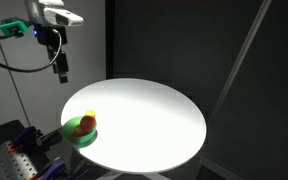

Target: Pick up the yellow toy lemon from the table and put it in the green bowl

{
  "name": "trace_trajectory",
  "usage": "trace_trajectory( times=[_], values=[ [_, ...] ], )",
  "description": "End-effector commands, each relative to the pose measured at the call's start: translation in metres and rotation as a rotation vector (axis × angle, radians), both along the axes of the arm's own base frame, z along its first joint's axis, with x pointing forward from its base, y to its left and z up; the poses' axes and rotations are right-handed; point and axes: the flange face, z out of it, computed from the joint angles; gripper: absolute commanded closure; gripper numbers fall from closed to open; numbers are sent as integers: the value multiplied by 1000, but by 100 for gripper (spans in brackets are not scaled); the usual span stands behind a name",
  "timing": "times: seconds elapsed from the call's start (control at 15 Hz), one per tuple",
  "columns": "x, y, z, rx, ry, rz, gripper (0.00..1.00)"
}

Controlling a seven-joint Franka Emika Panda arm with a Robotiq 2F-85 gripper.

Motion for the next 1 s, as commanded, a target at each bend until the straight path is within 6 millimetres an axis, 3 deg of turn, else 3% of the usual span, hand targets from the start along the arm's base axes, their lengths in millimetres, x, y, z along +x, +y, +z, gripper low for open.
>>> trace_trajectory(
  times=[0.0,0.93],
  values=[
    [3,0,1,-1,-2,-4,0],
    [54,-2,4,0,-54,-16,0]
  ],
)
